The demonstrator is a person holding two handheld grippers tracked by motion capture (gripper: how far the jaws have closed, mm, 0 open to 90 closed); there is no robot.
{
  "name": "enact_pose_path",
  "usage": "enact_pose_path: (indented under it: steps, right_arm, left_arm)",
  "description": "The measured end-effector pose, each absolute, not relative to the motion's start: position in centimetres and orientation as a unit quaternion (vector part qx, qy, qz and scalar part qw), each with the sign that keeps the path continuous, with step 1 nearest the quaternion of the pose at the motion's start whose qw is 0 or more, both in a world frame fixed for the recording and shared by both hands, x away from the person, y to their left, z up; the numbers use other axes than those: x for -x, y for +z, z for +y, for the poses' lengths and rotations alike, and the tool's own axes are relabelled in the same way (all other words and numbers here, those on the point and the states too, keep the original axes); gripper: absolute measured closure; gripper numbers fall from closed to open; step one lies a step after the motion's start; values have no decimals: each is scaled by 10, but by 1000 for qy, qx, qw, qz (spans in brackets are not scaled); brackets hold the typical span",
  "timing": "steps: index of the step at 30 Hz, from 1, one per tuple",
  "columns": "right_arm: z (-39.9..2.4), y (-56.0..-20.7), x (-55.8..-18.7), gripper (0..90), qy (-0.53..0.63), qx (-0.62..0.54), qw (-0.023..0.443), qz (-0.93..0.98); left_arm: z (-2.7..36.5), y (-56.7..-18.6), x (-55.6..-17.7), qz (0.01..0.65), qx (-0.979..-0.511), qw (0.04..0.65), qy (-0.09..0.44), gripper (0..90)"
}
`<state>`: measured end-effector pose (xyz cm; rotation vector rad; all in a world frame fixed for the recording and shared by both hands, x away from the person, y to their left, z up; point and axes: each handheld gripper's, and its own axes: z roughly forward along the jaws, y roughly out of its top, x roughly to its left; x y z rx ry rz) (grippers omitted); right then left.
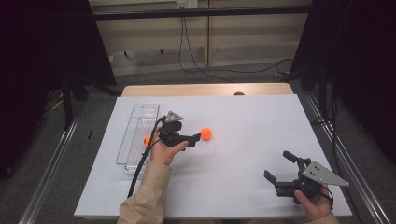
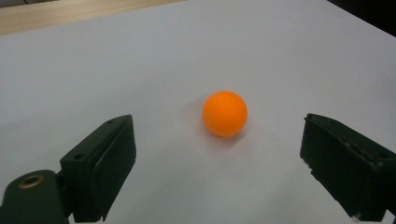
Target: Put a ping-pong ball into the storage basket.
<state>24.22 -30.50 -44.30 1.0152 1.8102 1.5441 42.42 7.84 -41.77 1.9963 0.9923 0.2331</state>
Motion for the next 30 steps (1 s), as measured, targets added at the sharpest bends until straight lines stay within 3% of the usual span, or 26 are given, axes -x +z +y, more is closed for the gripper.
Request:
enact_pose_path:
  steps: [30]
  right_arm:
    - [-305, -443, -242, 18, 574, -378, 273, 673]
  left_arm:
    - [66, -427, -429, 396, -805, 431, 93, 100]
